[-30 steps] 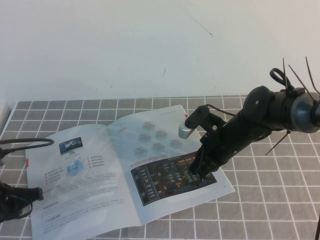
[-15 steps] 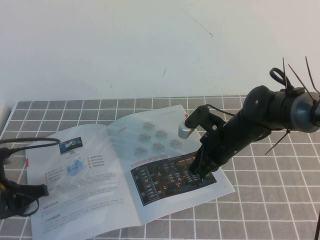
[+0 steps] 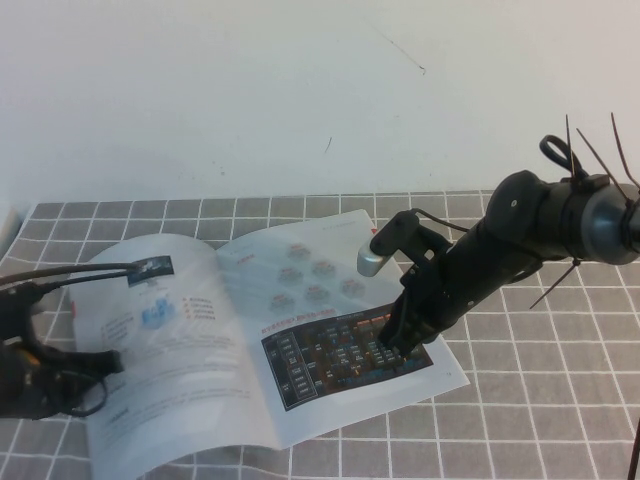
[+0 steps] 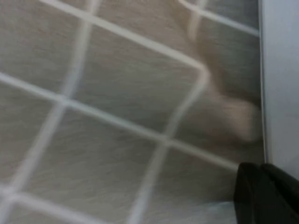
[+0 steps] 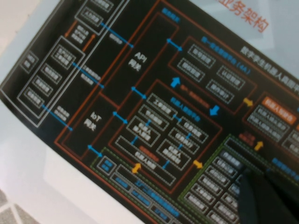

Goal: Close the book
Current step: 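Close the open booklet and leave it lying on the table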

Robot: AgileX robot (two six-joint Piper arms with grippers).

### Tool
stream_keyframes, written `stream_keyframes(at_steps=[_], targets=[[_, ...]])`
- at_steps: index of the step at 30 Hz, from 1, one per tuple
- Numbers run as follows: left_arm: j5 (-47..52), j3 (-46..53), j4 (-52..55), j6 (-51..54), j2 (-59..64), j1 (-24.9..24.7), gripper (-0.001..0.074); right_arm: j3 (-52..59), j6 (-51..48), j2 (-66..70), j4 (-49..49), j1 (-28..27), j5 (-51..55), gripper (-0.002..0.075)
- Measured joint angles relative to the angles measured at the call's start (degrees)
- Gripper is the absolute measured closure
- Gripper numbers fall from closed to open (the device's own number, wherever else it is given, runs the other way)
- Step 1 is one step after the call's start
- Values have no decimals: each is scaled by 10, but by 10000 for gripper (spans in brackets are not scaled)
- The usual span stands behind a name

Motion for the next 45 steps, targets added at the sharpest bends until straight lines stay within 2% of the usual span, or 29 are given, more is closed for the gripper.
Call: stream_keyframes(at_steps=[11,21,24,31,37,42,45], targets=[[-91,-9,-39,-44,17,-109,739,-1,0,1,11,-2,7,727],[-91,-124,-17,-72,21,-189,739,-10,3,5,18,-3,32,728],[-84,-153,0,-74,20,-207,739,-44,37,8,-19,-1,67,728],[-59,-164,54,-66,-39,-213,739,-226,187,-10,-222,0,201,728],[-42,-164,60,-7,-137,-213,739,-373,216,-30,-261,0,283,728],[48,-164,79,102,-246,-213,739,-405,222,-66,-324,-2,316,728],[107,-163,125,114,-327,-213,739,-393,233,-109,-349,-18,316,727]])
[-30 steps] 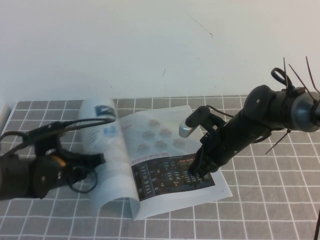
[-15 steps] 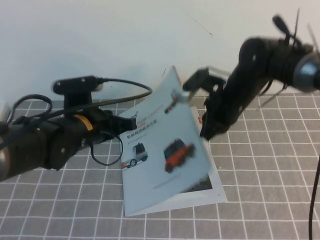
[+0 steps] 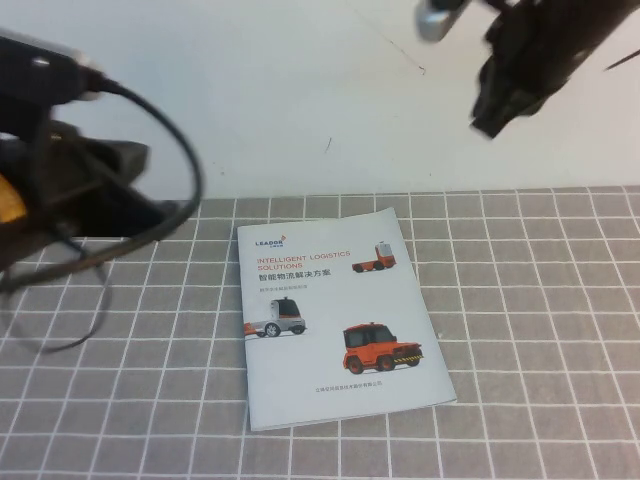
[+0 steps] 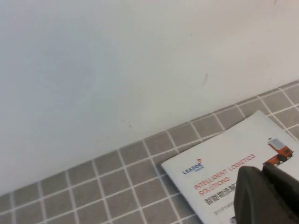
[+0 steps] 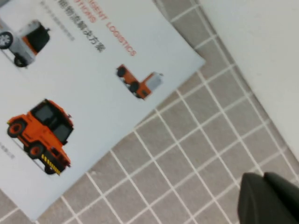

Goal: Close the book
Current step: 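Close the open booklet and leave it lying on the table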

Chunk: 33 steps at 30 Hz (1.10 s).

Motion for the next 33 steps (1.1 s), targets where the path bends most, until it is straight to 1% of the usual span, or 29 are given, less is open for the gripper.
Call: stream_keyframes(at_steps=[4,6,9,11,15,19,23,26,28,33], targets=[[46,23,83,-42,-102,0,739,46,17,-76,-9,-29,0,727],[59,49,144,-88,-158,0,739,84,19,-120,-13,-39,0,727],[74,96,227,-167,-236,0,739,162,24,-200,-21,-44,0,728],[80,131,258,-225,-280,0,739,229,33,-256,-32,-44,-8,727],[77,217,288,-271,-342,0,739,377,61,-361,-49,-44,-56,728],[39,291,324,-280,-378,0,739,539,87,-490,-56,-45,-125,728],[-54,349,361,-279,-394,0,739,710,115,-617,-61,-45,-195,728],[-113,379,373,-281,-394,0,739,808,147,-703,-68,-45,-242,727],[-134,389,375,-286,-394,0,739,855,167,-752,-75,-45,-266,727],[-140,397,379,-334,-394,0,739,937,191,-854,-83,-45,-308,727]])
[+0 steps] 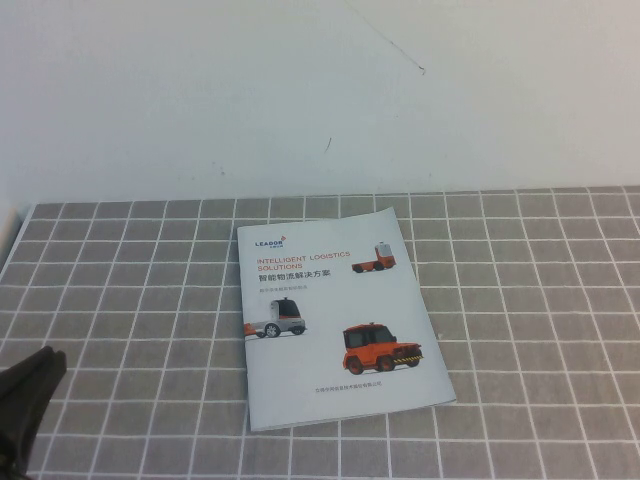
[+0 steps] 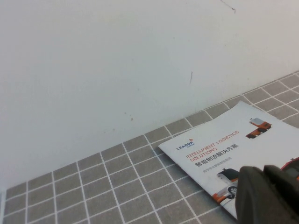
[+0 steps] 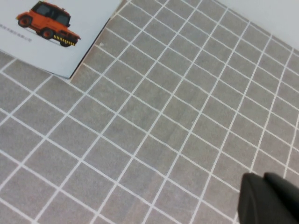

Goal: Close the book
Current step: 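Close the open booklet and leave it lying on the table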

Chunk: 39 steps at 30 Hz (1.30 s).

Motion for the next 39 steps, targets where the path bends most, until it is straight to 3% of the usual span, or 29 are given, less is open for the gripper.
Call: stream_keyframes(at_steps=[10,34,39], targets=[[-1,1,1,-93,0,0,739,79,31,-79,4,0,-22,728],[-3,1,8,-101,0,0,739,82,37,-79,12,0,9,728],[15,1,-46,-100,-5,0,739,82,37,-79,12,0,9,728]])
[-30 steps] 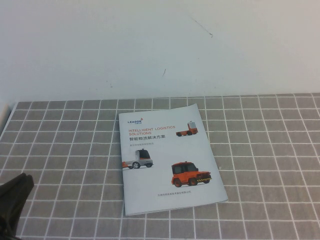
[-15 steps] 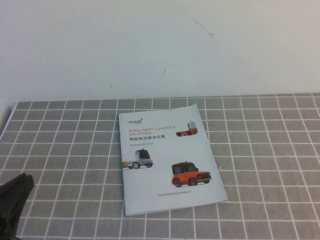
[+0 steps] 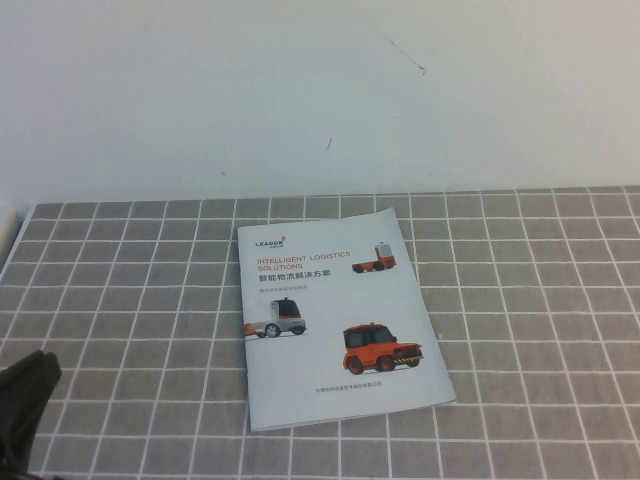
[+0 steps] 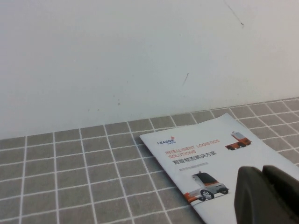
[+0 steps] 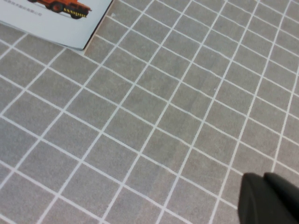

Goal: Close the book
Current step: 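Close the open booklet and leave it lying on the table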

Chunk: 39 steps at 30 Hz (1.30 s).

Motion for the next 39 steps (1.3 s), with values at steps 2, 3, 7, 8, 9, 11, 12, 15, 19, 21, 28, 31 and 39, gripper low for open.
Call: stream_keyframes(at_steps=[2,3,7,8,9,11,12,15,19,21,28,31,39], targets=[[24,0,-73,88,-11,0,739,0,0,0,0,0,0,728],[44,0,-114,141,-18,0,739,0,0,0,0,0,0,728],[135,0,-283,383,-68,19,739,0,0,0,0,0,0,728],[151,2,-308,421,-83,32,739,0,0,0,0,0,0,728],[162,6,-326,449,-99,47,739,0,0,0,0,0,0,728],[166,19,-350,479,-126,77,739,0,0,0,0,0,0,728],[165,30,-361,490,-142,95,739,0,0,0,1,0,0,728],[156,67,-394,504,-187,138,739,0,0,0,1,0,0,728],[157,118,-410,507,-228,157,739,0,0,0,1,0,0,728],[160,145,-422,507,-243,159,739,0,0,0,1,0,0,728],[183,150,-463,506,-249,163,739,0,0,0,2,0,1,728],[183,150,-464,506,-249,164,739,0,0,0,3,0,1,728],[183,149,-454,489,-249,164,739,0,0,0,3,0,1,728]])
